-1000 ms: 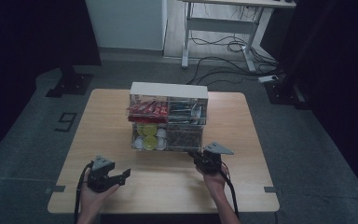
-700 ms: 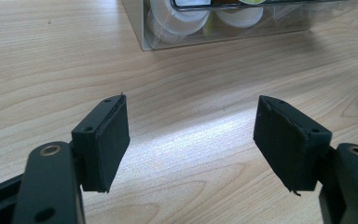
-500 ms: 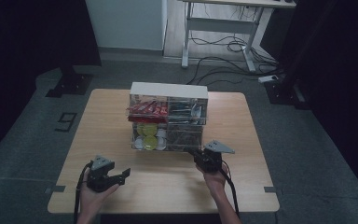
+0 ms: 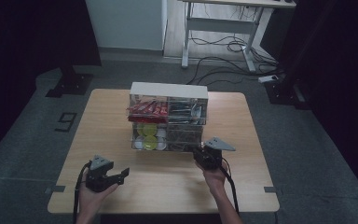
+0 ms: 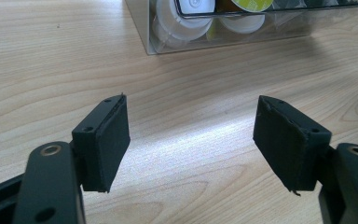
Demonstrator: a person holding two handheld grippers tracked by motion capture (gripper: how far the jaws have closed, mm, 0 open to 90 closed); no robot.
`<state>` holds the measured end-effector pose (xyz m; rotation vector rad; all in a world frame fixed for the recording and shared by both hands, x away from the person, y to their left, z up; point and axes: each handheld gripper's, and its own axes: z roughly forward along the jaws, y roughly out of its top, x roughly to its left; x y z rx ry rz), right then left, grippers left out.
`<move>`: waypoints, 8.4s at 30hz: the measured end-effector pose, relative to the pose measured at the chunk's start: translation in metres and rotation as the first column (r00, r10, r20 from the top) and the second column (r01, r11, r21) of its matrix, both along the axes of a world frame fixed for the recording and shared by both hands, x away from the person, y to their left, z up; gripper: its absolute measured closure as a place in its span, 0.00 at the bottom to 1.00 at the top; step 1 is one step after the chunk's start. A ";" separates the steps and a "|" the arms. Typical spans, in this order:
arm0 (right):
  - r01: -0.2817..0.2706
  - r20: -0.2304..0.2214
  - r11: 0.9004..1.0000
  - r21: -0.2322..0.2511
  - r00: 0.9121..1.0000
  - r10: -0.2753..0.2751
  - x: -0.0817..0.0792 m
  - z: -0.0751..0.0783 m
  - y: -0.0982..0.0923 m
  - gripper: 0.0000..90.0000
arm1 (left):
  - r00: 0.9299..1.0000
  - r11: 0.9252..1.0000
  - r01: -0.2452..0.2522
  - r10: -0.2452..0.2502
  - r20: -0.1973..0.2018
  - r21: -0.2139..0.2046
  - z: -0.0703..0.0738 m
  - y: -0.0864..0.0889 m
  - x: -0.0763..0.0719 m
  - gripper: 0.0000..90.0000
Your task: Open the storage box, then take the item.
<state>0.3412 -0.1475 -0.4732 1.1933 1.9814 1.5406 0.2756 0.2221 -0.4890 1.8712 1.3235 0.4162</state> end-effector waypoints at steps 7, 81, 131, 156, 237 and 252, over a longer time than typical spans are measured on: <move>0.000 0.015 1.000 0.010 1.000 0.000 0.004 0.005 0.002 0.99 | 1.000 1.000 0.000 0.000 0.004 0.000 0.002 0.000 -0.001 0.30; 0.027 0.052 0.991 0.132 0.998 -0.035 0.021 0.022 -0.012 0.99 | 0.999 0.998 0.019 -0.022 0.044 0.058 0.005 -0.053 0.025 0.31; 0.030 0.064 0.988 0.151 0.997 -0.040 0.020 0.025 -0.017 0.99 | 0.995 0.995 -0.026 0.016 0.103 0.097 0.018 -0.088 0.071 0.32; 0.028 0.058 0.988 0.150 0.998 -0.037 0.021 0.024 -0.019 0.99 | 0.993 0.991 -0.047 0.032 0.118 0.122 0.008 -0.105 0.091 0.32; 0.036 0.055 0.988 0.147 0.997 -0.045 0.022 0.023 -0.021 0.99 | 0.984 0.998 -0.055 0.057 0.170 -0.015 0.032 -0.035 0.042 0.43; 0.036 0.053 0.989 0.146 0.998 -0.044 0.022 0.022 -0.022 0.99 | 0.984 0.994 -0.103 0.109 0.143 -0.043 0.019 -0.011 0.035 0.43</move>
